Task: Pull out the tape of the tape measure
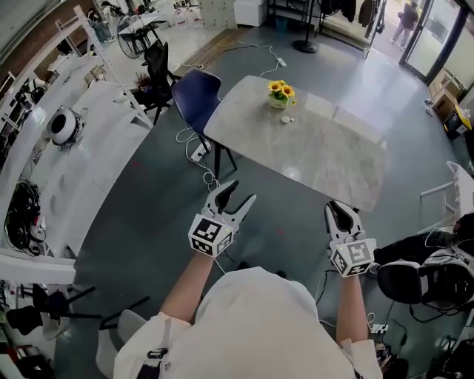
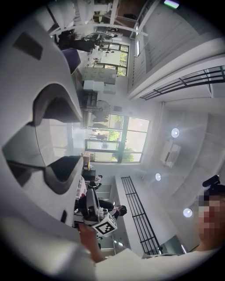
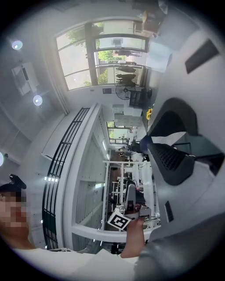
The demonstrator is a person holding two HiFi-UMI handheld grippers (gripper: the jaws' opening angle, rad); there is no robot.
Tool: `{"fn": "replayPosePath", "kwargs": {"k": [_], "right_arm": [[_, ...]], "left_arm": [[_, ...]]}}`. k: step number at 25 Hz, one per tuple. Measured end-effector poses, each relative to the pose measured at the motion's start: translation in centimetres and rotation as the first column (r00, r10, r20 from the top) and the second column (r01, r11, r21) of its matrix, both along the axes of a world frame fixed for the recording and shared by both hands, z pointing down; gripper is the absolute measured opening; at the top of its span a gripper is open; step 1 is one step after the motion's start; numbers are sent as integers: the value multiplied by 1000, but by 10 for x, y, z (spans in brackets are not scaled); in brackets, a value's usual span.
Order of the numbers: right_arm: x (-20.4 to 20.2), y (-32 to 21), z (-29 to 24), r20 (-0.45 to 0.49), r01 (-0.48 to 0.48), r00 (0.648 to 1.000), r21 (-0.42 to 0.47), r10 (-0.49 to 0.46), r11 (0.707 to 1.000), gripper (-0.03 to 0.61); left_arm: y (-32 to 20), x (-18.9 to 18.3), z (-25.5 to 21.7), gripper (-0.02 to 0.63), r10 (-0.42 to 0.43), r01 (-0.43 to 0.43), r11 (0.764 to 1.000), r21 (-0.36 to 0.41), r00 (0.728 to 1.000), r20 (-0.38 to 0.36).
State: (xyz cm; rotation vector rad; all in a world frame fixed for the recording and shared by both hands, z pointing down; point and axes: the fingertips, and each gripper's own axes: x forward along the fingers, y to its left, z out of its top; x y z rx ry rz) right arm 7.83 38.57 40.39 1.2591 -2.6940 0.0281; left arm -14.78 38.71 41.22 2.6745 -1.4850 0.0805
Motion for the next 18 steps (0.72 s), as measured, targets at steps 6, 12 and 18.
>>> {"fn": "replayPosePath", "kwargs": {"k": [6, 12, 18], "right_arm": [[-17, 2, 9, -17, -20, 1000, -14, 20, 1000, 67], [-31, 5, 14, -35, -61, 998, -20, 60, 998, 67], [-38, 7, 18, -51, -79, 996, -26, 78, 997, 67]], "left_arm": [[-3, -16, 10, 238, 28, -28, 999, -15, 1000, -5], [-6, -33, 19, 258, 59, -59, 998, -34, 998, 0], [-6, -42, 23, 261, 76, -76, 996, -42, 997, 4]]}}
